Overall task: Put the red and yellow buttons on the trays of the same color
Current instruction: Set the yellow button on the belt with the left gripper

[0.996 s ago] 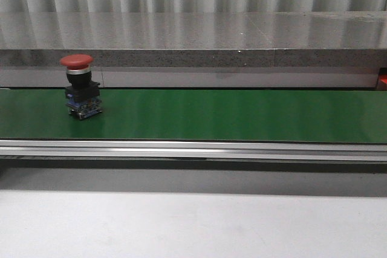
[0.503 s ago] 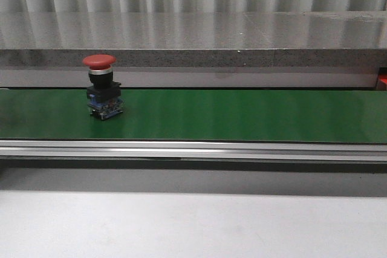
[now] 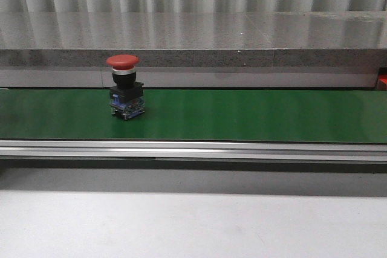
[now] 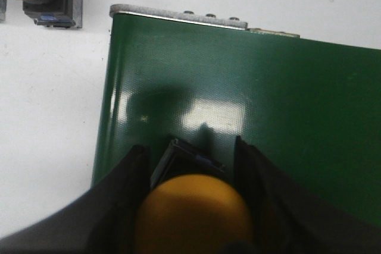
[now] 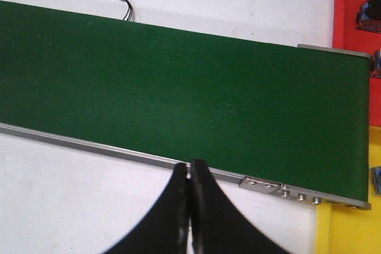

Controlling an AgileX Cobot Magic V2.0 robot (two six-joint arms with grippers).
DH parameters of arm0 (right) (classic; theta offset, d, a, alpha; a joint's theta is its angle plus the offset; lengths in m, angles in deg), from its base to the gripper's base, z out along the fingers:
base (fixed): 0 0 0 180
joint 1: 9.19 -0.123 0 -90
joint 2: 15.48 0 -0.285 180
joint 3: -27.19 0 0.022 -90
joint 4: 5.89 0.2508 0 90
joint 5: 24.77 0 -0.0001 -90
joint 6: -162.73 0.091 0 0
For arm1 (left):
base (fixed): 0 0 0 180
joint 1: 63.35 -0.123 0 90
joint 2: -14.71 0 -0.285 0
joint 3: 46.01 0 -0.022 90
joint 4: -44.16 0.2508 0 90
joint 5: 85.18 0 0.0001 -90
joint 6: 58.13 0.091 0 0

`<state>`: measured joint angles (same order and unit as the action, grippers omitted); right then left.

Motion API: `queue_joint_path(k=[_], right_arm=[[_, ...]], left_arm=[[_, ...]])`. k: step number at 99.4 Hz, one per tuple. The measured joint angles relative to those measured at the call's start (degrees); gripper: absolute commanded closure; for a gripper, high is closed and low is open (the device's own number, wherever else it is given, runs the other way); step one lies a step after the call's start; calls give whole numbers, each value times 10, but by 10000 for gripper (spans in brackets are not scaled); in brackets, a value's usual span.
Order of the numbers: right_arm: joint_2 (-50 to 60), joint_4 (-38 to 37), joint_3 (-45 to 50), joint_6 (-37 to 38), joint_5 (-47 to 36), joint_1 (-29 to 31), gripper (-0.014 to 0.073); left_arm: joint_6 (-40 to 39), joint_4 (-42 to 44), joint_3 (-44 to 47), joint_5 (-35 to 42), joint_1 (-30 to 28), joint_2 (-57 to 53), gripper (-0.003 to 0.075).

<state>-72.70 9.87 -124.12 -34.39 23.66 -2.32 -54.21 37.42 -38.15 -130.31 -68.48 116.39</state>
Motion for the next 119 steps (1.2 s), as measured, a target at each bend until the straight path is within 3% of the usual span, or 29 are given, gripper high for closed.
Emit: queue_joint_path(k=[19, 30, 62, 89, 119], right_arm=[[0, 0, 0, 0, 0, 0, 718], [0, 0, 0, 0, 0, 0, 718], [0, 0, 0, 0, 0, 0, 718], [0, 0, 0, 0, 0, 0, 718], [0, 0, 0, 0, 0, 0, 718]], left_arm=[[0, 0, 0, 0, 0, 3, 211], [0, 0, 0, -1, 0, 3, 105], [0, 2, 0, -1, 6, -60, 103], [14, 3, 4, 12, 62, -186, 103], [14, 5, 109, 27, 75, -339, 104]])
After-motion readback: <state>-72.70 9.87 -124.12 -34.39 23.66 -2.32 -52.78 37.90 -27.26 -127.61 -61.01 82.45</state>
